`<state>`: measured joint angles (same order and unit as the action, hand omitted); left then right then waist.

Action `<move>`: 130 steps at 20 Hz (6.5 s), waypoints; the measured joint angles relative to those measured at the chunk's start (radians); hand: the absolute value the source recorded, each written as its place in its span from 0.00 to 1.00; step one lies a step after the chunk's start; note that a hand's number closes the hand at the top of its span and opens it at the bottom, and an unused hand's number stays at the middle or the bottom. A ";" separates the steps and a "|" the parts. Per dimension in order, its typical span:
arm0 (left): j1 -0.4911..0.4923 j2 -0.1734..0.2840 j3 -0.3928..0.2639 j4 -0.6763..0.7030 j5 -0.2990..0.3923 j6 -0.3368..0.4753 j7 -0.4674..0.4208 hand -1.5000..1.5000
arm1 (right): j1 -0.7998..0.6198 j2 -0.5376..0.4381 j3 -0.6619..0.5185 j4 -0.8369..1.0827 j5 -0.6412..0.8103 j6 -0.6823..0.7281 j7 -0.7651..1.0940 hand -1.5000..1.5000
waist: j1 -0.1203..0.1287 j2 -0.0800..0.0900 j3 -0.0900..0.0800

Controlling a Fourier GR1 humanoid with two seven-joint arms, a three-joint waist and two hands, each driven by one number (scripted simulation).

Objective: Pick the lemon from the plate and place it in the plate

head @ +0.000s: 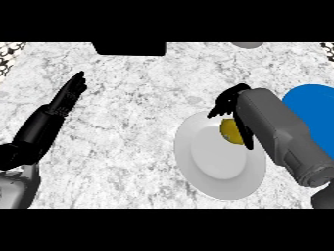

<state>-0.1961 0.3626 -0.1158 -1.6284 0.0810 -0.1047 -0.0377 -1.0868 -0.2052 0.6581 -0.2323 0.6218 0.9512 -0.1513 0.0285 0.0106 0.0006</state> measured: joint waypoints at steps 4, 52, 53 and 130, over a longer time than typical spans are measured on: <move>-0.004 -0.007 0.006 -0.013 0.002 -0.009 0.015 0.50 | 0.022 0.005 0.022 -0.010 0.026 -0.005 -0.022 0.00 | -0.001 -0.008 -0.003; 0.207 0.022 0.173 -0.060 -0.014 0.038 0.018 0.50 | 1.002 -0.623 -0.169 -1.106 -0.058 -1.296 -0.438 1.00 | -0.266 -0.071 -0.005; 0.215 0.022 0.171 -0.068 -0.016 0.037 0.017 0.50 | 1.040 -0.649 -0.197 -1.138 -0.086 -1.314 -0.445 1.00 | -0.260 -0.069 -0.005; 0.025 -0.107 0.104 -0.043 -0.087 -0.094 0.033 0.50 | 0.706 -0.785 -0.849 -0.226 -0.749 -0.383 -0.653 0.00 | -0.021 -0.003 0.007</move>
<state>-0.1715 0.2559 -0.0114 -1.6712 -0.0057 -0.1982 -0.0049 -0.3808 -0.9901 -0.1911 -0.4587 -0.1276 0.5679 -0.8043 0.0071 0.0074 0.0078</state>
